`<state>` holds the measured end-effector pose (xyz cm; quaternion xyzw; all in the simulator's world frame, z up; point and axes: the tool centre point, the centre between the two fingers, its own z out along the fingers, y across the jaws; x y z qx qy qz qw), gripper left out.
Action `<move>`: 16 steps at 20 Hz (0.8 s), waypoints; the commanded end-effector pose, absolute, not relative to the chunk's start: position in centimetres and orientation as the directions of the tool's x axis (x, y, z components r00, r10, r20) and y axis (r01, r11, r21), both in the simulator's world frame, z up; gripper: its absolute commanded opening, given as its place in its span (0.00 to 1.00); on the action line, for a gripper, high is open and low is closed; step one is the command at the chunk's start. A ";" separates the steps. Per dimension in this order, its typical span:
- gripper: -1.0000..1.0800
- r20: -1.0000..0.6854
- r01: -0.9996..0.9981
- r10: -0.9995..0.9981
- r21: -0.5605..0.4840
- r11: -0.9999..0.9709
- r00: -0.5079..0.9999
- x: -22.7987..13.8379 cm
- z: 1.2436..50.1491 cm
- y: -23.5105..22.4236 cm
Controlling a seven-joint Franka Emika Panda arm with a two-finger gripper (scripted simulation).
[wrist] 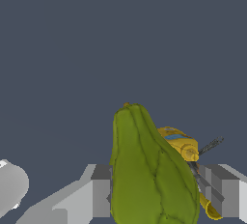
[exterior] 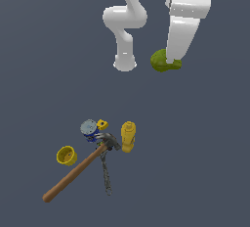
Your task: Pick up a designated object from a clutter of objects.
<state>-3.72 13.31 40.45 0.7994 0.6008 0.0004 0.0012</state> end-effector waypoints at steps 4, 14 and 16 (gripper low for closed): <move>0.00 0.000 0.960 0.960 0.001 -0.280 0.280 -3.4 42.9 14.8; 0.00 0.000 0.960 0.960 0.000 -0.280 0.280 -3.1 44.2 15.6; 0.00 0.000 0.960 0.960 0.000 -0.280 0.280 -3.1 44.1 15.6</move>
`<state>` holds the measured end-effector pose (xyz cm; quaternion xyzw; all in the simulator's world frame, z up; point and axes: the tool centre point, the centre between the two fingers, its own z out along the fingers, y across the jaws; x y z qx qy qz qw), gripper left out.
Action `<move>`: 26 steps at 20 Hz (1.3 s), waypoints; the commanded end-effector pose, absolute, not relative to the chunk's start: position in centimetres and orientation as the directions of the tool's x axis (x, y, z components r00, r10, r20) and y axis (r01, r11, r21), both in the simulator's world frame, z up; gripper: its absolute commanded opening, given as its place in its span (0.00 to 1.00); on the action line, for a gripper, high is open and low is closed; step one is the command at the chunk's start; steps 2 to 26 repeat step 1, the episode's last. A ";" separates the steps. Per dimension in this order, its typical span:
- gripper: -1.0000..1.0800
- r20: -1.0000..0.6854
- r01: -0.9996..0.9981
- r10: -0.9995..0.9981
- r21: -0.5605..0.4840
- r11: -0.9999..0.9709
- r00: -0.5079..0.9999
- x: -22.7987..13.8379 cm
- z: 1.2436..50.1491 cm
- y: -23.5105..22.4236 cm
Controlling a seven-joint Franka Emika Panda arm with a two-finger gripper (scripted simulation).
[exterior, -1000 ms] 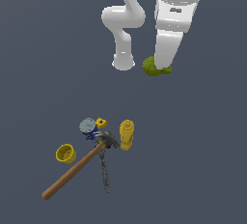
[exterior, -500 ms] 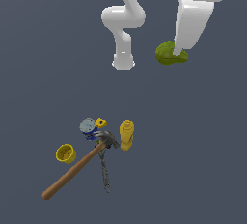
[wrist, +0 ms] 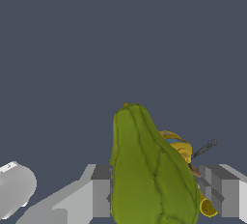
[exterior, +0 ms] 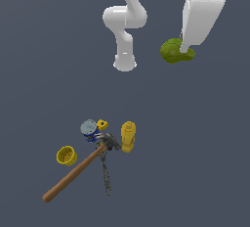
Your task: Pick up a designated object from a clutter of objects.
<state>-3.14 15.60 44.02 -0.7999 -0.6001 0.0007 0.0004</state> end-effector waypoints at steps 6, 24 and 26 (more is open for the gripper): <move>0.00 0.000 0.960 0.960 0.000 -0.280 0.280 -3.1 44.0 15.5; 0.00 0.000 0.960 0.960 0.000 -0.280 0.280 -3.1 44.0 15.5; 0.00 0.000 0.960 0.960 0.000 -0.280 0.280 -3.1 44.0 15.5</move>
